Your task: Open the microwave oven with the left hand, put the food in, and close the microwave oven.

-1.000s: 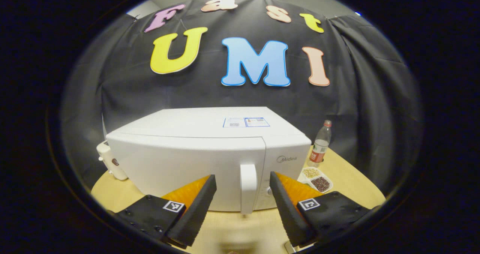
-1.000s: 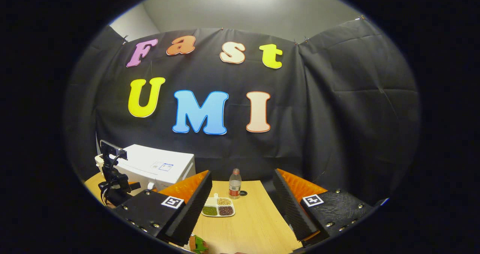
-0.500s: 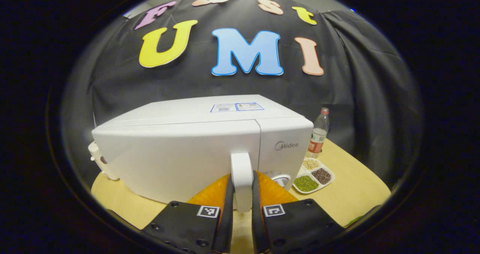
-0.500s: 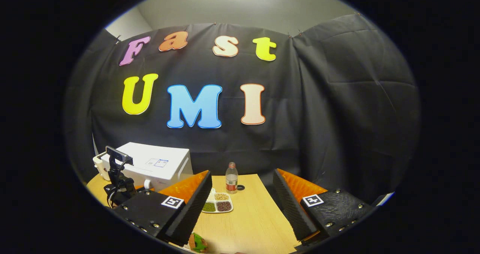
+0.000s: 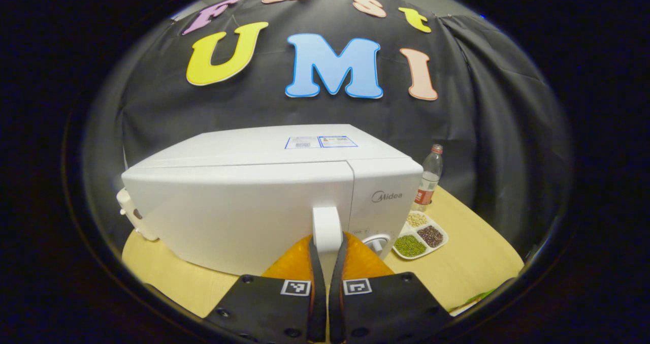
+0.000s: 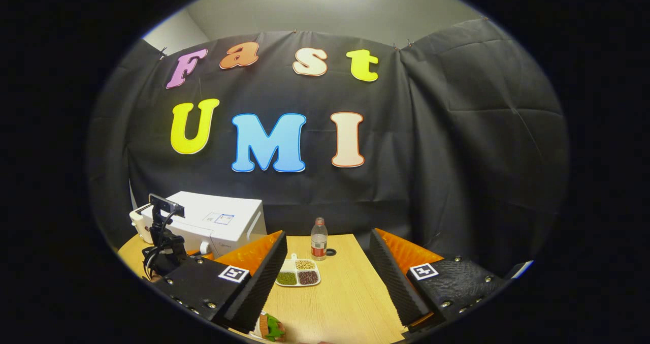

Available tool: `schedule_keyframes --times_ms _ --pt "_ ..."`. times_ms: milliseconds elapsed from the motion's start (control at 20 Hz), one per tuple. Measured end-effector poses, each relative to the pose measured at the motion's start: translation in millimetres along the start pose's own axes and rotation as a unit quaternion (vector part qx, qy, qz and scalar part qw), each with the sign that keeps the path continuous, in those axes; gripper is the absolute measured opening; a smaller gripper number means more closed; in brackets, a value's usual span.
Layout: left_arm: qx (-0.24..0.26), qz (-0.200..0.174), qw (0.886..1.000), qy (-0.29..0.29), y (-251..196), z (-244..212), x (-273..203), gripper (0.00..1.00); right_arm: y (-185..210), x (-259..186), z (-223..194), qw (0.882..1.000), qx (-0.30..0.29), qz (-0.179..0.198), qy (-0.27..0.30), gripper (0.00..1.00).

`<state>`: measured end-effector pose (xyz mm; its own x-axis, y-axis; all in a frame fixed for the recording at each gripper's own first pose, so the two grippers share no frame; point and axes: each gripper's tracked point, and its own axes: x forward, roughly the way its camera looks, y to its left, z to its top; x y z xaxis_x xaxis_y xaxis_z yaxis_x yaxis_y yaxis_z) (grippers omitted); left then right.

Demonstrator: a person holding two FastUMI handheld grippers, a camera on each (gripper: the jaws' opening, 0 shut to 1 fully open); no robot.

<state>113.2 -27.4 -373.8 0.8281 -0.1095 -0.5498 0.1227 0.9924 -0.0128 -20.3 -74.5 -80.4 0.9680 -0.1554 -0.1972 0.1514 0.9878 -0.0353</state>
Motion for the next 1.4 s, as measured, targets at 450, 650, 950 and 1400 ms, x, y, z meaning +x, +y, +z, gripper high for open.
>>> schedule_keyframes --times_ms 450,650,950,1400 --pt "0.029 -0.04 0.999 0.01 20.9 -47.9 -115.9 0.09 28.2 -2.2 -11.8 0.999 0.014 0.025 0.014 0.99" --pt "0.034 -0.054 0.998 0.015 48.2 -68.0 -167.6 0.09 62.9 -7.4 -14.0 0.998 0.016 0.054 0.014 0.99" --pt "0.055 -0.061 0.996 0.036 108.4 -97.1 -235.3 0.09 110.4 -16.3 -26.9 0.996 0.018 0.085 0.03 0.99" --pt "0.054 -0.015 0.997 0.061 231.2 -125.2 -306.6 0.09 137.7 -23.2 -55.1 0.996 -0.006 0.074 0.05 0.99"
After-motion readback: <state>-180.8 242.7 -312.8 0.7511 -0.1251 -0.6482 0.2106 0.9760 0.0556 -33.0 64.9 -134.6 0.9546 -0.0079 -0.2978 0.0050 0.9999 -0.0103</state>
